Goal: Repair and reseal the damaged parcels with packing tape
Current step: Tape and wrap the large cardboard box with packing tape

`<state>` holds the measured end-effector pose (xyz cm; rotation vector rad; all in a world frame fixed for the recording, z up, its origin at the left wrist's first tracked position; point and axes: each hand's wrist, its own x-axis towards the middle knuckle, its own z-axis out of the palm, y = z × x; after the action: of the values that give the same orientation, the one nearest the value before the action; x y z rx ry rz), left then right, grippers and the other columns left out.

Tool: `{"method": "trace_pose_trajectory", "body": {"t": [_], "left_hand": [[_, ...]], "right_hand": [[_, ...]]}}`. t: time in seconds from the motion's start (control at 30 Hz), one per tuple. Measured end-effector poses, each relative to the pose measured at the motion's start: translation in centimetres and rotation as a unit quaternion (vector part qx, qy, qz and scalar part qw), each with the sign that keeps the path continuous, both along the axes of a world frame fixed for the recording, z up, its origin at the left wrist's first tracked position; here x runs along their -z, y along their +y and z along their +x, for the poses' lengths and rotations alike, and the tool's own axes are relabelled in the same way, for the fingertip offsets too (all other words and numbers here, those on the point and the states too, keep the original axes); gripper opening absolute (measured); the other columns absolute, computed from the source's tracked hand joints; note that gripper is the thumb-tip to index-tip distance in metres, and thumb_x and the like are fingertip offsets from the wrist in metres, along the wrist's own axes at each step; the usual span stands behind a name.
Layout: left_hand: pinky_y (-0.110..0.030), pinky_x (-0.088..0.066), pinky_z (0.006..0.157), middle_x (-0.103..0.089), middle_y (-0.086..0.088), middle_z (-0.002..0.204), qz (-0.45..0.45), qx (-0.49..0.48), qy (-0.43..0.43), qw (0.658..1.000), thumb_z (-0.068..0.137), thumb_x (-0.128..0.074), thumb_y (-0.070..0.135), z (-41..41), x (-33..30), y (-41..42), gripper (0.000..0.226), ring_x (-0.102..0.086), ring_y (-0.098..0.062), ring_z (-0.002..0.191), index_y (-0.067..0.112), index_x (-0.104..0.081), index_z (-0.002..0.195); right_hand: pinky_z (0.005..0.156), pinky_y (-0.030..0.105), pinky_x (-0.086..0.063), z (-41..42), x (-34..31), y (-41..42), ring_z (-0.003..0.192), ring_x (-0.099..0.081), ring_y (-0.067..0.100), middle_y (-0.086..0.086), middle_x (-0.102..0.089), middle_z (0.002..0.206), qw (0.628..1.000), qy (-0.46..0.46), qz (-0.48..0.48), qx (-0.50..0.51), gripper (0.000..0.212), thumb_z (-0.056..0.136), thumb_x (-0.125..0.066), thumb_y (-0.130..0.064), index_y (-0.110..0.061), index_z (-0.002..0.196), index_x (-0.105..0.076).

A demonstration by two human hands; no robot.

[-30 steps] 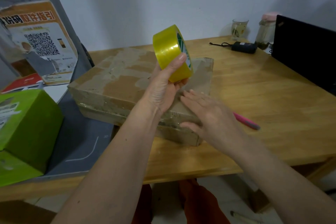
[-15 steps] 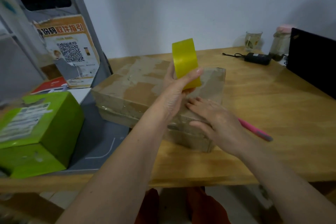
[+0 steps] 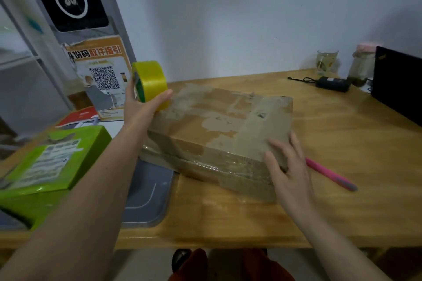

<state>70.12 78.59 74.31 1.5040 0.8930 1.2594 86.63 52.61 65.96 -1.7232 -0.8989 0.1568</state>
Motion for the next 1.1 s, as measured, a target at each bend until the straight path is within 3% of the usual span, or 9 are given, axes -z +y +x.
{"method": "trace_pose_trajectory", "body": {"t": [0.1, 0.27, 0.37, 0.5, 0.67, 0.77, 0.87, 1.0, 1.1], "left_hand": [[-0.044, -0.049, 0.101, -0.048, 0.005, 0.144, 0.028, -0.017, 0.039, 0.999, 0.039, -0.09, 0.062, -0.3, -0.4, 1.2, 0.125, -0.055, -0.019, 0.123, 0.043, -0.029, 0.147], [-0.041, -0.05, 0.098, -0.054, 0.004, 0.136, -0.03, 0.011, 0.022, 0.999, 0.043, -0.092, 0.055, -0.9, -0.6, 2.8, 0.117, -0.057, -0.019, 0.117, 0.041, -0.036, 0.145], [-0.034, -0.053, 0.087, -0.059, 0.005, 0.126, -0.059, 0.048, 0.0, 0.997, 0.055, -0.09, 0.043, -1.3, -1.1, 2.7, 0.098, -0.059, -0.016, 0.109, 0.04, -0.044, 0.141], [-0.031, -0.052, 0.084, -0.057, 0.006, 0.125, -0.077, 0.036, -0.039, 0.996, 0.075, -0.082, 0.028, -2.6, -1.0, 2.2, 0.077, -0.057, -0.013, 0.107, 0.036, -0.043, 0.142], [-0.031, -0.051, 0.086, -0.063, 0.003, 0.114, -0.136, 0.057, -0.13, 0.981, 0.086, -0.072, 0.029, -3.6, -1.1, -0.5, 0.039, -0.057, -0.022, 0.115, 0.027, -0.055, 0.121], [-0.033, -0.049, 0.091, -0.064, -0.003, 0.116, -0.171, 0.083, -0.181, 0.965, 0.07, -0.076, 0.034, -3.8, -0.8, -3.3, 0.044, -0.057, -0.023, 0.111, 0.024, -0.061, 0.11], [-0.031, -0.049, 0.085, -0.065, -0.003, 0.123, -0.163, 0.083, -0.21, 0.96, 0.067, -0.076, 0.036, -3.4, 0.0, -6.7, 0.058, -0.06, -0.02, 0.106, 0.023, -0.06, 0.121], [-0.031, -0.047, 0.092, -0.065, 0.003, 0.125, -0.138, 0.057, -0.224, 0.963, 0.07, -0.077, 0.037, -2.5, 0.7, -11.2, 0.074, -0.061, -0.017, 0.11, 0.024, -0.051, 0.137], [-0.018, -0.051, 0.073, -0.071, 0.014, 0.108, -0.127, 0.06, -0.24, 0.961, 0.072, -0.07, 0.034, -2.0, 0.7, -14.5, 0.067, -0.068, -0.004, 0.095, 0.027, -0.05, 0.136]], "right_hand": [[0.105, 0.025, -0.024, 0.1, 0.1, 0.1, 0.144, -0.01, 0.002, -0.001, -0.02, 0.158, 0.999, 0.019, 0.037, -0.001, 0.021, 0.099, -0.047, -0.028, -0.041, 0.114, -0.055], [0.095, 0.009, -0.02, 0.6, -0.2, 0.0, 0.143, -0.015, 0.003, -0.001, -0.021, 0.157, 0.999, 0.021, 0.028, -0.018, 0.032, 0.102, -0.036, -0.017, -0.041, 0.11, -0.055], [0.103, 0.017, -0.019, 1.3, -0.5, 0.0, 0.143, -0.018, 0.006, 0.0, -0.024, 0.156, 0.999, 0.014, 0.024, -0.018, 0.033, 0.103, -0.033, -0.016, -0.037, 0.113, -0.056], [0.105, 0.023, -0.023, 2.7, -0.6, -0.1, 0.14, -0.024, 0.008, 0.0, -0.028, 0.154, 1.0, 0.003, 0.017, -0.018, 0.034, 0.103, -0.032, -0.016, -0.029, 0.119, -0.058], [0.109, 0.041, -0.033, 4.8, -0.3, -0.2, 0.135, -0.034, 0.017, -0.001, -0.038, 0.148, 1.0, -0.006, -0.004, 0.002, 0.035, 0.104, -0.027, -0.022, -0.027, 0.124, -0.055], [0.101, 0.048, -0.042, 7.3, -0.9, 0.3, 0.122, -0.044, 0.02, -0.004, -0.047, 0.126, 0.998, 0.027, -0.022, 0.053, 0.037, 0.104, -0.026, -0.031, -0.027, 0.128, -0.053], [0.095, 0.056, -0.045, 9.8, -1.9, 1.5, 0.115, -0.048, 0.028, -0.004, -0.048, 0.117, 0.991, 0.068, -0.056, 0.097, 0.039, 0.099, -0.028, -0.048, -0.032, 0.123, -0.055], [0.098, 0.045, -0.038, 11.2, -3.6, 3.1, 0.121, -0.047, 0.032, 0.013, -0.052, 0.132, 0.982, 0.011, -0.122, 0.142, 0.039, 0.101, -0.04, -0.033, -0.012, 0.132, -0.051], [0.107, 0.046, -0.032, 11.8, -3.6, 3.5, 0.129, -0.037, 0.036, 0.017, -0.043, 0.139, 0.978, -0.018, -0.145, 0.15, 0.046, 0.096, -0.05, -0.034, -0.01, 0.136, -0.047]]}}
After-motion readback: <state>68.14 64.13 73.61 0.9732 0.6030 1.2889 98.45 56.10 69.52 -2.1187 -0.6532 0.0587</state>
